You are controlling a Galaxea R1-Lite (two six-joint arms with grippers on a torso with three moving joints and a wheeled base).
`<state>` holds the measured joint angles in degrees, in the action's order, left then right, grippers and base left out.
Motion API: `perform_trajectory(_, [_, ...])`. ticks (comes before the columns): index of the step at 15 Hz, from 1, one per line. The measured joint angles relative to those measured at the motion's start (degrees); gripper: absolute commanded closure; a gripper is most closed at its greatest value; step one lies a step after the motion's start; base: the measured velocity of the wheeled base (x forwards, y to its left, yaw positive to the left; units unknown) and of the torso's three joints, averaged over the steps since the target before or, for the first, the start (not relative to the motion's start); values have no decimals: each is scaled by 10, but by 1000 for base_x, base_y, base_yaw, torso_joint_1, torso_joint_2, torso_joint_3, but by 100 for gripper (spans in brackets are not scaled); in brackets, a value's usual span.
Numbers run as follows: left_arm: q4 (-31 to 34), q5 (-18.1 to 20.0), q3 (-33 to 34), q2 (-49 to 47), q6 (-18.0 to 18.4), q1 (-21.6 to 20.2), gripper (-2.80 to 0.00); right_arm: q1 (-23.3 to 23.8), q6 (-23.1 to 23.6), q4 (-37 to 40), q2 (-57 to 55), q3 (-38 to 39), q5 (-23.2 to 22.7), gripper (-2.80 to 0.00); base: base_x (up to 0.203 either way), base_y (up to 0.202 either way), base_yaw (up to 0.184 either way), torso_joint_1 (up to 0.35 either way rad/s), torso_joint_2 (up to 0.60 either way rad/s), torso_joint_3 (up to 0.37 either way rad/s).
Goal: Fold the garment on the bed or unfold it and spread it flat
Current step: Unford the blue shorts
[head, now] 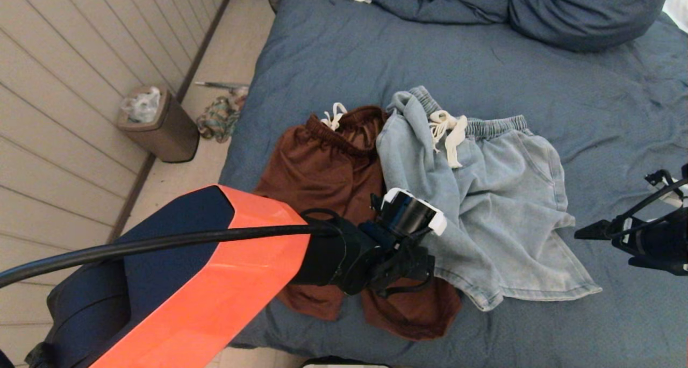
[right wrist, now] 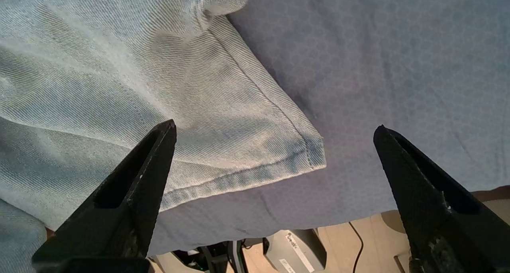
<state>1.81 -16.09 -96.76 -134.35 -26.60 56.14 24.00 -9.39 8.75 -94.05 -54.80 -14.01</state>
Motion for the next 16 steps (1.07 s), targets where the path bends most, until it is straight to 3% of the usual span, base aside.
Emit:
perform_trajectory(5, [23, -1, -55, -8, 1, -2, -280, 2, 0, 0, 0, 1, -6, -280, 0, 0, 0, 0, 0, 0])
perform_trajectory(13, [26, -1, -79, -8, 2, -8, -280, 1, 0, 0, -1, 2, -8, -280, 0, 0, 0, 0, 0, 0])
perform_trajectory(14, [31, -1, -81, -8, 2, -8, 0, 1, 0, 0, -1, 2, -8, -280, 0, 0, 0, 0, 0, 0])
perform_trajectory(16, [41, -1, -82, -7, 2, -8, 0, 1, 0, 0, -1, 2, -8, -280, 0, 0, 0, 0, 0, 0])
